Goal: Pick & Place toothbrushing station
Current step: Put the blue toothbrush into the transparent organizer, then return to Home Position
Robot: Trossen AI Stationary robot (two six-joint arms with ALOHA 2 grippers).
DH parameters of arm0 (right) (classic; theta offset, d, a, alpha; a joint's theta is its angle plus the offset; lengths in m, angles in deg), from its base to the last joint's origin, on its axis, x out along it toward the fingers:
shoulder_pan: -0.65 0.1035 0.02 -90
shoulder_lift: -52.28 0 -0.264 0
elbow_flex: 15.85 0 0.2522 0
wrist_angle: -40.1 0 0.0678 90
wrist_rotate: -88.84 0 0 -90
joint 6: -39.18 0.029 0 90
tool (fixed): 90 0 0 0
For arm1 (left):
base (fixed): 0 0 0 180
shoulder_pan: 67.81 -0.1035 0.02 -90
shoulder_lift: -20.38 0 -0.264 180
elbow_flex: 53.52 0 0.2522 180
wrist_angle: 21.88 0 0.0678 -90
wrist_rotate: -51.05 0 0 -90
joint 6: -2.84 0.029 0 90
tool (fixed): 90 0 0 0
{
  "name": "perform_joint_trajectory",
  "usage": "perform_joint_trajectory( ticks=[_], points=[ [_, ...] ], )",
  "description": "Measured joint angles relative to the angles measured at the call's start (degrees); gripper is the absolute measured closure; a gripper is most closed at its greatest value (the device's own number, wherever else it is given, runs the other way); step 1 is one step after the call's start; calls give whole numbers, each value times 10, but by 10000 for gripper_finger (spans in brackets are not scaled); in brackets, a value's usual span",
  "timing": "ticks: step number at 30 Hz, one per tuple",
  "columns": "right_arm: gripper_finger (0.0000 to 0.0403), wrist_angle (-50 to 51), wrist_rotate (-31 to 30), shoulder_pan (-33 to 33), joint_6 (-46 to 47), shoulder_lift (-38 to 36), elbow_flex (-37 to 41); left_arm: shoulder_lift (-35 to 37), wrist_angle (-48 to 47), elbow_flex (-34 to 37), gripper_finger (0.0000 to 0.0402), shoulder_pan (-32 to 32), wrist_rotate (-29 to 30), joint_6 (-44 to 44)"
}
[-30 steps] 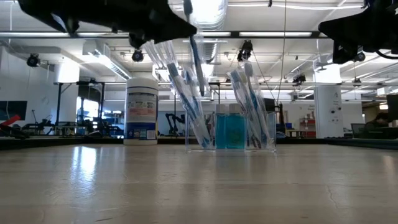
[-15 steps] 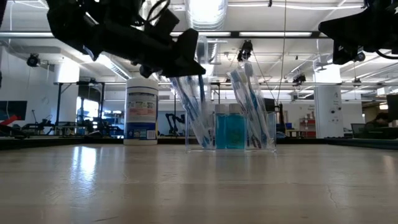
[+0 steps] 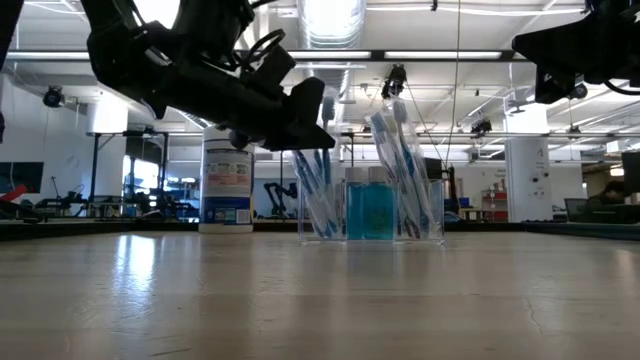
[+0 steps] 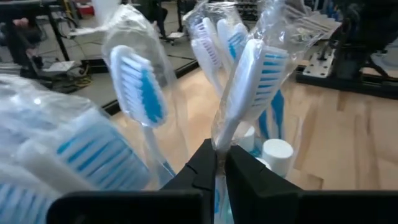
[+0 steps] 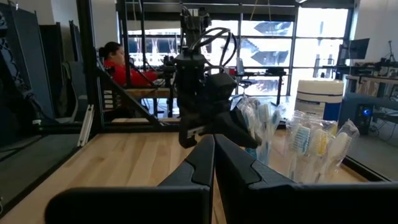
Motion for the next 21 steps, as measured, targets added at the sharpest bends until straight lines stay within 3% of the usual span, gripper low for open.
perform_joint_trajectory(
  ticks=[12, 21],
  points=[
    [394, 0, 0, 0, 2, 0, 0, 5, -10, 1, 325, 0, -65, 22],
    [394, 1, 0, 0, 4, 0, 0, 65, -44, 1, 302, 2, -74, 37]
  ],
)
